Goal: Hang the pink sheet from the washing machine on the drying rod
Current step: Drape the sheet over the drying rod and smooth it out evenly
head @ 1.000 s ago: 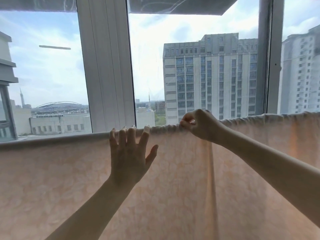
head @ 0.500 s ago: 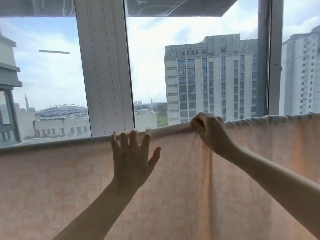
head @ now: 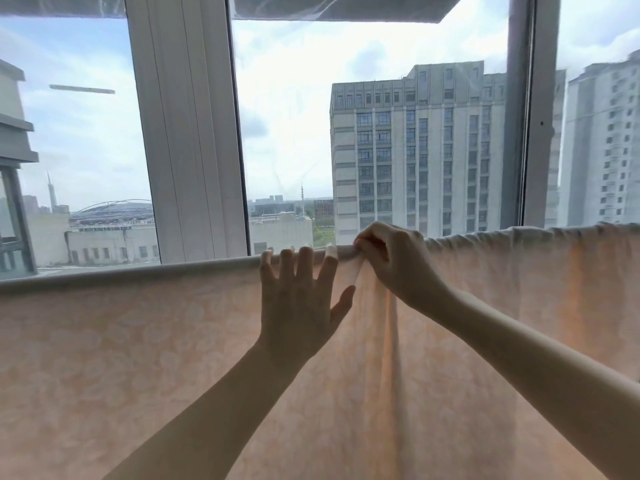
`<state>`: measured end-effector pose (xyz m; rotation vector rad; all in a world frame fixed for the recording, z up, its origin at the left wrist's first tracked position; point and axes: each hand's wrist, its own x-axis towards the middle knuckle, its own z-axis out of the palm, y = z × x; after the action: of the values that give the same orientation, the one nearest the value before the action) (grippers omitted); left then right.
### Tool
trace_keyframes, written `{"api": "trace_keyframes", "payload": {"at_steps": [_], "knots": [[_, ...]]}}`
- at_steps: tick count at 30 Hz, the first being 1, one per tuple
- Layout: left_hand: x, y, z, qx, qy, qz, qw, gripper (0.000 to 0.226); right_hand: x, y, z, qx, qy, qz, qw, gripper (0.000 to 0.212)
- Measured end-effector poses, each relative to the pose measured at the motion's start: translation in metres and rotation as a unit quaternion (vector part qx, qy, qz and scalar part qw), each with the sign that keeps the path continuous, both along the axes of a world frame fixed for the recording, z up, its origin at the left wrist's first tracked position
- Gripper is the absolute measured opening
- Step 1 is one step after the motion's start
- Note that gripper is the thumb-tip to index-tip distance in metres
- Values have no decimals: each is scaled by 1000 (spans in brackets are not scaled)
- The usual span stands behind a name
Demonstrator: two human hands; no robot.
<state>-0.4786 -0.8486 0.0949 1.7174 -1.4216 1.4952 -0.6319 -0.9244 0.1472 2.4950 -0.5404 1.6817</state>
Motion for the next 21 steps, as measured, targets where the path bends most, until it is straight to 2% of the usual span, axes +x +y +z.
{"api": "trace_keyframes", "payload": {"at_steps": [5, 8, 11, 13, 17, 21], "knots": [[6, 1, -1, -22, -8, 10, 1000, 57, -22, 1, 18, 42, 39, 24, 998, 10], [10, 1, -1, -6, -2, 23, 1000, 59, -25, -17, 43, 135, 76, 16, 988, 14], [11, 2, 0, 16, 7, 30, 999, 61, -18, -31, 61, 288, 171, 59, 940, 26], [11, 2, 1, 20, 9, 29, 999, 62, -11, -32, 68, 331, 242, 47, 911, 29], [13, 5, 2, 11, -1, 28, 1000, 60, -7, -36, 78, 352, 331, -14, 875, 31], [12, 7, 2, 5, -4, 27, 1000, 60, -11, -31, 79, 295, 347, -18, 890, 23]]}}
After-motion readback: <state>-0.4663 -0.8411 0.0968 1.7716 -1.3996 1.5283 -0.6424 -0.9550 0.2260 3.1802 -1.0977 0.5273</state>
